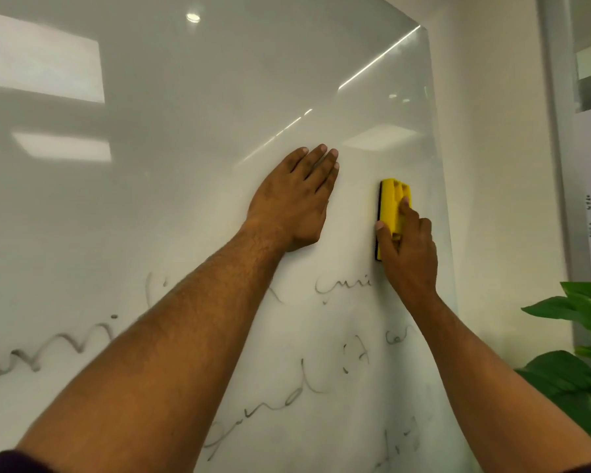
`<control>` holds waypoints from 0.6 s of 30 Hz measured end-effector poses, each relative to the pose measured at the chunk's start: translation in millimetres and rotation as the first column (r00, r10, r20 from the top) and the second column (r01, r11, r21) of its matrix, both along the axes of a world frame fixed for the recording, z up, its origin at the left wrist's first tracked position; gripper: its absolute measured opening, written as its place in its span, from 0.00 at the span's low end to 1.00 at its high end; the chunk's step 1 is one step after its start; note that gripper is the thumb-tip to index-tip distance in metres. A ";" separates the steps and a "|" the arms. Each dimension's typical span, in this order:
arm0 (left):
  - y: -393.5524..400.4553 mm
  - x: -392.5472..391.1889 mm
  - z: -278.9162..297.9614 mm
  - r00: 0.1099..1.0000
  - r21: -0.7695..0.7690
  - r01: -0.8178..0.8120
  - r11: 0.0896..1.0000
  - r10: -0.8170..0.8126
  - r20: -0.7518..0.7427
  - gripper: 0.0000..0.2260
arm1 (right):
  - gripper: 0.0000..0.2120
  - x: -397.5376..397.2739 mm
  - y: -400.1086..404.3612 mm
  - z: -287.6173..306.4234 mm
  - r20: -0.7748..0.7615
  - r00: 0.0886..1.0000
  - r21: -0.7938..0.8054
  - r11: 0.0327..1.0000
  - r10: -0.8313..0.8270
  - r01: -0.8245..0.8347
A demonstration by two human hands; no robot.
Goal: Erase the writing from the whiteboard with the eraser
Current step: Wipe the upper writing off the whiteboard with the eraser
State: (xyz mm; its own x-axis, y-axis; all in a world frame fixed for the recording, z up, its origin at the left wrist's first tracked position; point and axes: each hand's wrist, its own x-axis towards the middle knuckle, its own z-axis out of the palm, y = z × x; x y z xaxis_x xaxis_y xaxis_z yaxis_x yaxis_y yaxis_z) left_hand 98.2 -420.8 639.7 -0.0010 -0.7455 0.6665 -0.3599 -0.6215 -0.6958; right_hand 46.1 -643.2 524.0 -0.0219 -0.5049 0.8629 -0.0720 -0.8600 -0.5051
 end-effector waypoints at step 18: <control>-1.8 0.0 -2.9 1.000 -0.008 0.002 1.000 -0.002 -0.010 0.29 | 0.25 4.1 1.9 -32.9 0.112 0.987 -0.022 0.993 0.116 -0.114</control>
State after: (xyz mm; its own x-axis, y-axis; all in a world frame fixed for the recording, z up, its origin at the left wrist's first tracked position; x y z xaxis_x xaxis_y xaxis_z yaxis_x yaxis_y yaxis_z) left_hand 98.2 -422.6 636.8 0.0043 -0.7400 0.6726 -0.3676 -0.6266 -0.6872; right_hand 50.2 -641.3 491.1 -0.0625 -0.4960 0.8661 0.0844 -0.8673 -0.4906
